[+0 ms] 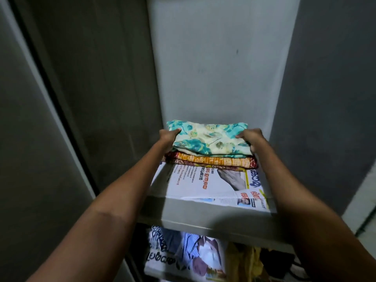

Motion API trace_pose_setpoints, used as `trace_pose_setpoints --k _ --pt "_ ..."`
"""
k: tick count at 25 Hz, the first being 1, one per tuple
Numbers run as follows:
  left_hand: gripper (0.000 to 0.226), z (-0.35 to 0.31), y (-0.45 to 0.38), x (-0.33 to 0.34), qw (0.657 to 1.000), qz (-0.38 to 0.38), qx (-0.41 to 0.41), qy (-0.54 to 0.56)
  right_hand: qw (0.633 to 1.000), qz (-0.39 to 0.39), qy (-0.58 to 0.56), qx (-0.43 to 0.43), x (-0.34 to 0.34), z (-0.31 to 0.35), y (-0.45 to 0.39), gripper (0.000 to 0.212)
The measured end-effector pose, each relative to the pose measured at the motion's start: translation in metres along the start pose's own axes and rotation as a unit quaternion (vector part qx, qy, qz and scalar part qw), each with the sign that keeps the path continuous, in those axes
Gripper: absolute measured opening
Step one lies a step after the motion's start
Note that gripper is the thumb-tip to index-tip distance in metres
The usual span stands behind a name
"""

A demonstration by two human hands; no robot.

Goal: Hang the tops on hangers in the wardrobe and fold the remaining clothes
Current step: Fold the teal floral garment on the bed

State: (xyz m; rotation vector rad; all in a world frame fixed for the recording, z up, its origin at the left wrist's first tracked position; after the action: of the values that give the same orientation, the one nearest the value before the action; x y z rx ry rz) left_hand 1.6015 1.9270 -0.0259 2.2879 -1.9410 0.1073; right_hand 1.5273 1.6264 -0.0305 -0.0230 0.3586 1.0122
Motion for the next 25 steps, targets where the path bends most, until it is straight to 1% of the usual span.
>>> trace_pose_setpoints --k 1,3,6,9,11,12,14,17,18,19,20,21,23,24,25 --pt "0.044 0.016 -0.01 0.0 0.999 -0.008 -0.002 -0.034 1.0 -0.008 0.009 0.014 0.004 -0.012 -0.002 0.047" --pt "0.041 0.031 -0.026 0.001 0.999 -0.01 0.013 -0.044 0.999 -0.044 0.022 0.01 0.007 -0.025 -0.005 0.044" --pt "0.033 0.018 -0.03 0.006 0.998 0.018 0.05 -0.039 0.996 -0.076 0.042 -0.01 0.004 -0.018 -0.002 0.042" --pt "0.017 0.015 -0.027 0.01 0.995 0.046 0.081 -0.022 0.994 -0.099 0.042 -0.025 0.002 -0.015 0.0 0.034" --pt "0.019 0.016 -0.028 0.011 0.994 0.054 0.095 -0.027 0.99 -0.124 0.053 -0.028 -0.001 -0.015 0.005 0.032" --pt "0.024 0.013 -0.03 0.012 0.992 0.056 0.101 -0.048 0.989 -0.136 0.061 -0.022 -0.002 -0.016 0.008 0.033" --pt "0.034 0.006 -0.033 0.015 0.98 0.05 0.121 -0.15 0.986 -0.147 0.083 -0.015 -0.002 -0.017 0.012 0.036" --pt "0.053 0.005 -0.026 0.013 0.951 0.015 0.096 -0.292 0.974 -0.153 0.162 -0.032 -0.002 -0.008 0.02 0.041" --pt "0.057 0.004 -0.018 0.012 0.933 0.002 0.1 -0.346 0.963 -0.156 0.215 -0.048 -0.002 -0.003 0.024 0.042" --pt "0.061 0.003 -0.009 0.013 0.905 -0.01 0.109 -0.41 0.94 -0.163 0.292 -0.07 -0.002 0.002 0.028 0.044" --pt "0.064 0.003 -0.001 0.013 0.876 -0.019 0.122 -0.465 0.902 -0.175 0.381 -0.103 -0.002 0.007 0.033 0.045" --pt "0.066 0.003 0.006 0.013 0.856 -0.023 0.141 -0.496 0.856 -0.187 0.457 -0.151 0.001 0.012 0.038 0.044" --pt "0.063 0.007 0.016 0.013 0.824 -0.008 0.192 -0.534 0.787 -0.198 0.524 -0.259 0.01 0.021 0.048 0.04" --pt "0.059 0.009 0.021 0.014 0.807 0.012 0.215 -0.55 0.76 -0.19 0.545 -0.298 0.013 0.022 0.055 0.036" --pt "0.055 0.012 0.028 0.014 0.798 0.036 0.226 -0.558 0.732 -0.172 0.577 -0.318 0.017 0.02 0.062 0.031"
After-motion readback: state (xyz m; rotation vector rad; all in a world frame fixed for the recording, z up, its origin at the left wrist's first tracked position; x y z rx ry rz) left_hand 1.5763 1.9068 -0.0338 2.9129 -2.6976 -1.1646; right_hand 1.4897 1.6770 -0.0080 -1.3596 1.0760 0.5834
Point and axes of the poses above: each hand's wrist, its own y-axis away from the middle knuckle, its own x-axis out of the palm, z = x × y, the point moved 6 cm from there along -y, towards the middle knuckle, and after that the axes turned 15 degrees about y, right-handed, at the moved point
